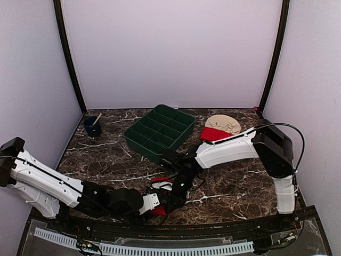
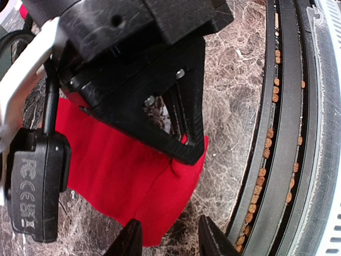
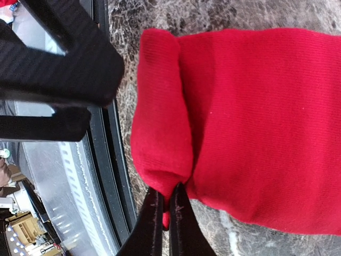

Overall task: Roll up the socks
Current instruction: Roll the sock at the center of the board.

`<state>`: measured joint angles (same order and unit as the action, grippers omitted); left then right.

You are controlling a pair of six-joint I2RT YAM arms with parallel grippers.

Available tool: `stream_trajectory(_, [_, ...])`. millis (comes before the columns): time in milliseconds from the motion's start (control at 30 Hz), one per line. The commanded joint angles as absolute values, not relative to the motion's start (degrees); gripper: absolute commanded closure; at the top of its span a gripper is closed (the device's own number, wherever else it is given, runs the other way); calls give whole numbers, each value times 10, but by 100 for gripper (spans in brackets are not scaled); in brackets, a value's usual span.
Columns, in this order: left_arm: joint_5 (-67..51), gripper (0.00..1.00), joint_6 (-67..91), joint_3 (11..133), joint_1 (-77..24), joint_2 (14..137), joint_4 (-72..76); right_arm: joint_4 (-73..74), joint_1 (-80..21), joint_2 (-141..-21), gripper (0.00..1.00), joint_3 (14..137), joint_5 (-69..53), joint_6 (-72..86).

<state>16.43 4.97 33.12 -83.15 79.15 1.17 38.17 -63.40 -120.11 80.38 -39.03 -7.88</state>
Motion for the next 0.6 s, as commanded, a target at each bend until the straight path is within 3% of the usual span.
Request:
stream_trajectory(0, [163, 62, 17, 351, -834, 797, 3, 395, -628, -1215, 100, 821, -405, -87])
stream_trajectory(567, [156, 63, 0, 368, -834, 841, -13, 421, -626, -1230, 100, 849, -420, -97])
